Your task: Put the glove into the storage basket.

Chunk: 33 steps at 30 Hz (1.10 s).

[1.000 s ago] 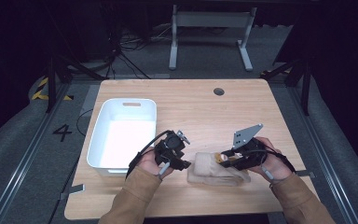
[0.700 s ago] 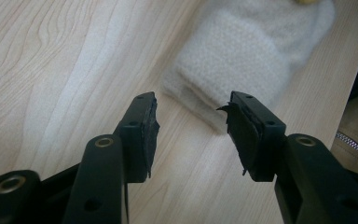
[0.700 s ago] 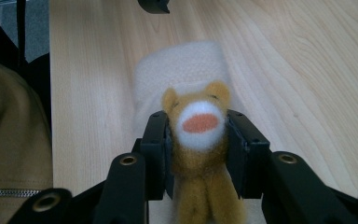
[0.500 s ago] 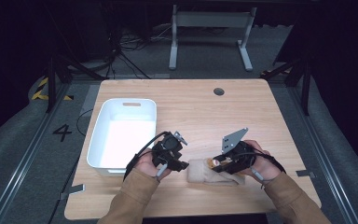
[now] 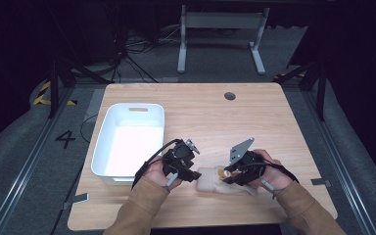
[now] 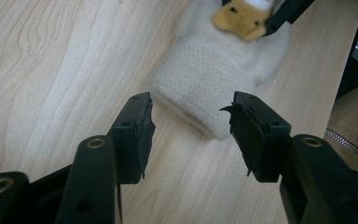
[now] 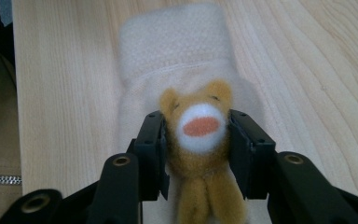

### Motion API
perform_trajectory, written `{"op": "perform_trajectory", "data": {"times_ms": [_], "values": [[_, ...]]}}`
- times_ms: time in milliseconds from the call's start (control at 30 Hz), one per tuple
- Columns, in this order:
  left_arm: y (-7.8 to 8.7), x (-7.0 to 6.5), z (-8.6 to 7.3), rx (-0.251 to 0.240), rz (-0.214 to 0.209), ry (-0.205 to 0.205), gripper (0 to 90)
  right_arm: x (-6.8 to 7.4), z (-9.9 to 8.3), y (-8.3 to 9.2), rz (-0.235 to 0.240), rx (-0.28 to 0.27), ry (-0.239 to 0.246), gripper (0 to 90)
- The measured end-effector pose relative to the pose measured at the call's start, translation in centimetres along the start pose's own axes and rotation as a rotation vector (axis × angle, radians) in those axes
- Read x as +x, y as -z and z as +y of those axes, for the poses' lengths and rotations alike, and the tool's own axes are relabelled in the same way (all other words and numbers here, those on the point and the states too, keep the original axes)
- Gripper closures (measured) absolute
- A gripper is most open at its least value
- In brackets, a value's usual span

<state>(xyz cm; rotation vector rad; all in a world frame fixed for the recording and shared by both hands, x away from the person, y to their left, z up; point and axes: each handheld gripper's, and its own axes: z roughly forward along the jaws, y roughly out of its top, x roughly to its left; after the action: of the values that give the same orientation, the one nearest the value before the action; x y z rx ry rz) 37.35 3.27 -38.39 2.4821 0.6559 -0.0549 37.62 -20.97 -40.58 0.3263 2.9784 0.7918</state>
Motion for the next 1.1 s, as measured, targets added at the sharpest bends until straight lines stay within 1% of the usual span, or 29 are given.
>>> {"op": "perform_trajectory", "data": {"times_ms": [100,167,200,233,267,333,367,400,433,467,533,667,733,767,867,967,1033,1100], "values": [[-0.1,-0.1,0.2,-0.012,-0.006,-0.019,46.6,0.1,-0.1,-0.4,-0.009,0.013,-0.003,57.3],[-0.2,-0.1,0.2,-0.027,-0.023,-0.014,45.4,0.2,-0.2,-0.6,-0.011,0.013,0.002,56.5],[-0.2,0.0,0.3,-0.035,-0.021,-0.018,44.0,0.2,-0.2,-0.6,-0.013,0.011,0.001,55.8],[-0.3,0.0,0.3,-0.05,-0.036,-0.013,43.2,0.2,-0.2,-0.5,-0.012,0.013,0.002,53.5],[-0.3,0.1,0.3,-0.056,-0.043,-0.018,42.9,0.3,-0.2,-0.5,-0.016,0.009,-0.002,51.5],[-0.4,0.1,0.3,-0.083,-0.037,-0.018,40.4,0.3,-0.3,-0.4,-0.019,-0.004,-0.009,43.5],[-0.4,0.2,0.3,-0.092,-0.047,-0.015,39.7,0.4,-0.3,-0.3,-0.013,-0.018,-0.02,40.4],[-0.5,0.3,0.2,-0.094,-0.059,-0.015,39.4,0.4,-0.3,-0.1,0.004,-0.033,-0.029,38.0],[-0.7,0.3,0.2,-0.091,-0.06,-0.025,38.7,0.4,-0.3,0.0,0.007,-0.044,-0.03,36.8],[-0.9,0.3,0.2,-0.09,-0.057,-0.03,36.2,0.5,-0.3,0.5,-0.006,-0.056,-0.033,35.2],[-1.0,0.2,0.3,-0.069,-0.042,-0.051,32.7,0.6,-0.3,1.1,-0.028,-0.074,-0.044,33.0],[-1.1,-0.2,0.6,-0.062,-0.021,-0.063,26.3,0.2,-0.9,2.7,-0.075,-0.12,-0.07,31.3],[-1.1,-0.3,0.8,-0.054,-0.029,-0.077,22.8,0.1,-1.3,3.4,-0.098,-0.146,-0.104,31.3],[-1.1,-0.3,0.8,-0.055,-0.03,-0.084,21.3,-0.1,-1.5,3.8,-0.104,-0.158,-0.11,31.3],[-1.2,-0.3,1.0,-0.063,-0.046,-0.082,18.0,-0.4,-2.1,4.7,-0.138,-0.181,-0.146,31.3],[-1.1,-0.3,1.1,-0.058,-0.042,-0.085,16.5,-0.8,-2.9,5.5,-0.167,-0.21,-0.189,28.8],[-1.1,-0.4,1.2,-0.064,-0.033,-0.093,16.0,-1.1,-3.3,6.1,-0.188,-0.221,-0.217,26.9],[-1.1,-0.4,1.3,-0.065,-0.03,-0.098,15.7,-1.3,-3.8,6.7,-0.221,-0.231,-0.231,25.6]]}}
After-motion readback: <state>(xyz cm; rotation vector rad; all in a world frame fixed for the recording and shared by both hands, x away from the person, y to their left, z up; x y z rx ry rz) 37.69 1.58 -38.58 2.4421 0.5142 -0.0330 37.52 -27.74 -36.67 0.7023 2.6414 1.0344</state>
